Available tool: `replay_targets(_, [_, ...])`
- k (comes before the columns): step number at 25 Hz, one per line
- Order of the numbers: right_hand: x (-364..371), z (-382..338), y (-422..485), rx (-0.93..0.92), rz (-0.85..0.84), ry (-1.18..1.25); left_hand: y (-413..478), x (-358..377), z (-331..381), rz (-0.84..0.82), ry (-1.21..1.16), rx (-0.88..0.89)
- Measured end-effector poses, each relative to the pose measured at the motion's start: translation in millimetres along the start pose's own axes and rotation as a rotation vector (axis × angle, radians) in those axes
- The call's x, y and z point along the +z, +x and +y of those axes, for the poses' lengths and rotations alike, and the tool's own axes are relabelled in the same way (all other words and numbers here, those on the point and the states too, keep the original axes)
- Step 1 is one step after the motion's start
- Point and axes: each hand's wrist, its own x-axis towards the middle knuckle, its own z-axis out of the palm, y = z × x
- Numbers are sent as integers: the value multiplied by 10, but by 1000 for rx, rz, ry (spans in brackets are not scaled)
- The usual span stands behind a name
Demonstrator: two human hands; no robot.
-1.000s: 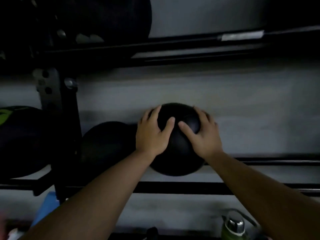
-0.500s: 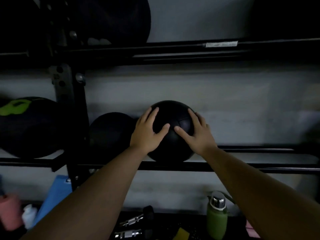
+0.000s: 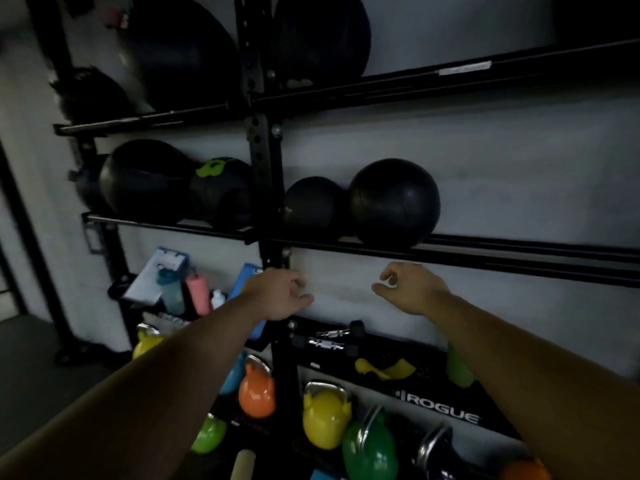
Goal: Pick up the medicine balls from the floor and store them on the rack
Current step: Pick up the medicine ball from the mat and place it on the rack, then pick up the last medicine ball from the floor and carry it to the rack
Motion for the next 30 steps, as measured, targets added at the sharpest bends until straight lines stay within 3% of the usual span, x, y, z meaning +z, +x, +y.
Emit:
replay_targets(7, [1088, -1453, -767, -249, -178, 5, -1566, -222, -921, -11, 118, -185])
replay_targets(12, [1601, -2822, -1589, -489, -210, -42, -3028, -513, -1722, -48, 177, -366])
replay_targets(16, [2077, -4135, -2644, -686, -263, -5, -4604, -973, -2532, -76, 181, -608])
replay_targets(23, [3038, -6107, -4755, -915, -573, 100, -7313, -1590, -3569, -52, 212, -916])
replay_targets(30, [3483, -7438, -6286, -1211, -713, 23, -9144, -1675, -4171, -1, 107, -1202])
